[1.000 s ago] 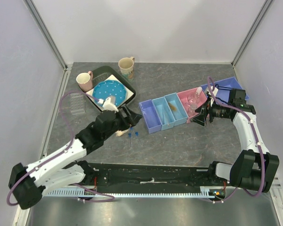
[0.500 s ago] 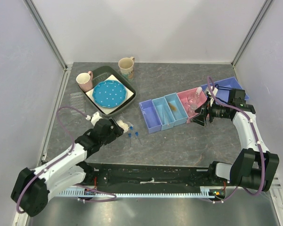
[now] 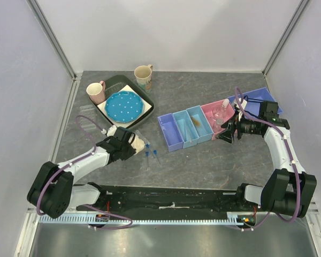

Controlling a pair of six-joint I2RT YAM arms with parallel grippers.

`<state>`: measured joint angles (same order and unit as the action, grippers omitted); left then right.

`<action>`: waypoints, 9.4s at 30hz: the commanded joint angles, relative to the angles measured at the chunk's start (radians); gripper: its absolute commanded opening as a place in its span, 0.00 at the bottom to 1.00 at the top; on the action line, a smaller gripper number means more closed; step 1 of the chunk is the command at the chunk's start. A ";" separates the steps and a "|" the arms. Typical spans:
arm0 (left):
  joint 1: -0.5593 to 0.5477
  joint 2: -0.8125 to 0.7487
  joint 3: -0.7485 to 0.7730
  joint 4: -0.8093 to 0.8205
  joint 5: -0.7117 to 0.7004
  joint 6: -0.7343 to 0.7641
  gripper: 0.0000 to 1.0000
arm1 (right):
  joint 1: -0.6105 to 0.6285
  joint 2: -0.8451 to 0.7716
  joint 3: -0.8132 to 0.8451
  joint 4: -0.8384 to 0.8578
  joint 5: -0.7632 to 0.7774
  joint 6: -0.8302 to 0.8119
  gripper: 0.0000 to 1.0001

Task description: Organize the chemistry lab equipment

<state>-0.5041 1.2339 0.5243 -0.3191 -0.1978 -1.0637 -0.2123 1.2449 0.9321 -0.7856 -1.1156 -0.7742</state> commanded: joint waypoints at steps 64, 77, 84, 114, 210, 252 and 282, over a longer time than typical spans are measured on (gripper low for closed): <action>-0.290 0.572 1.053 -0.511 0.113 0.659 0.02 | -0.001 -0.002 0.036 -0.001 -0.018 -0.046 0.79; -0.297 0.290 0.901 -0.359 0.060 0.643 0.67 | -0.002 0.004 0.036 -0.006 -0.021 -0.048 0.79; 0.009 -0.094 0.544 -0.259 0.123 0.722 0.81 | -0.001 0.008 0.036 -0.006 -0.029 -0.051 0.79; 0.947 0.579 0.792 -0.097 0.376 0.930 0.62 | 0.042 0.016 0.045 -0.044 -0.046 -0.080 0.78; 0.774 0.017 0.112 -0.123 0.575 0.378 0.17 | 0.077 0.002 0.063 -0.090 -0.030 -0.134 0.79; 0.774 -0.665 0.157 -0.328 0.683 0.627 0.95 | 1.294 0.542 0.330 0.327 1.051 0.773 0.60; 0.774 -0.683 0.149 -0.321 0.693 0.627 0.93 | 1.206 0.653 0.309 0.338 1.183 0.871 0.22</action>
<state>0.2680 0.5598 0.6556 -0.6567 0.4984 -0.4759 1.0153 1.8900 1.2278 -0.4652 0.0246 0.0681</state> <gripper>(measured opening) 0.927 0.248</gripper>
